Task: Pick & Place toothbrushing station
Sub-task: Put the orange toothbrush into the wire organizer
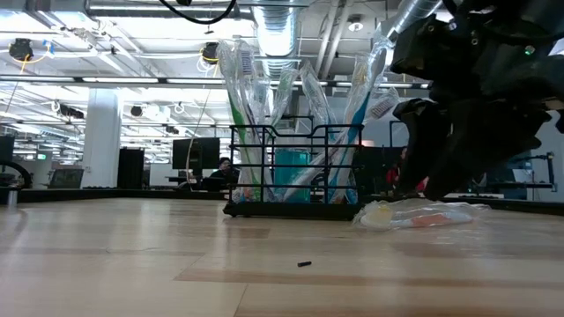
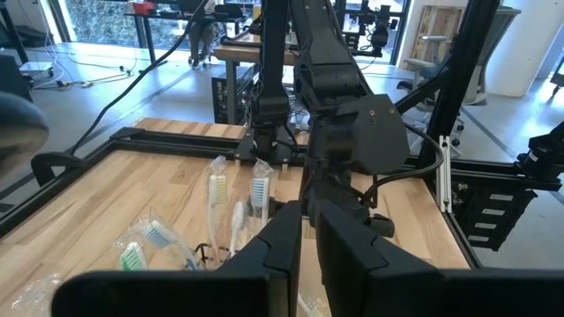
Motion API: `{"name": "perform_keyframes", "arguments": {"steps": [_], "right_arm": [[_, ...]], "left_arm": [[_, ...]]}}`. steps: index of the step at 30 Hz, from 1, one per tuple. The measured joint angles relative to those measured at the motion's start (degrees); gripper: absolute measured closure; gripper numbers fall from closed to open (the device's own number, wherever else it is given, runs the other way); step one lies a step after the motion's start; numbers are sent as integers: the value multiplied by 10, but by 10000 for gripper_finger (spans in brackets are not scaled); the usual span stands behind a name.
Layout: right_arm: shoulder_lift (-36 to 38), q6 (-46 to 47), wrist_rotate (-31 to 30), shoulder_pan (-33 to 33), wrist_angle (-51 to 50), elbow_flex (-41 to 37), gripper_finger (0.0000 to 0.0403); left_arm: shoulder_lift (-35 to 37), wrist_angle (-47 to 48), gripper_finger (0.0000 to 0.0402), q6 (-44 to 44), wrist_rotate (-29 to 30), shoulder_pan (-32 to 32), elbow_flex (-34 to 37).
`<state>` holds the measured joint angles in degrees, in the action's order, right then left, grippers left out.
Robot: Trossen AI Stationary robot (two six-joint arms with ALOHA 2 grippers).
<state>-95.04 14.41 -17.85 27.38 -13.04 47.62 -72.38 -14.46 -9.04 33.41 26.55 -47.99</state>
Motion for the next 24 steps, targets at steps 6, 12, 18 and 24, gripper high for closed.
{"name": "perform_keyframes", "arguments": {"steps": [6, 12, 18, 24], "right_arm": [[0, 1, 0, 7, 1, 0, 216], [0, -5, -4, 12, 0, 0, 235], [-23, -13, -2, 1, 22, 2, 237], [-47, -28, -2, -2, 20, 14, 236]], "left_arm": [[0, 0, 372, 0, 0, 0, 0], [0, -2, 372, 0, 0, 0, 0], [0, -2, 372, 0, 0, 0, 0], [0, -5, 372, 0, 0, 0, 0]]}}
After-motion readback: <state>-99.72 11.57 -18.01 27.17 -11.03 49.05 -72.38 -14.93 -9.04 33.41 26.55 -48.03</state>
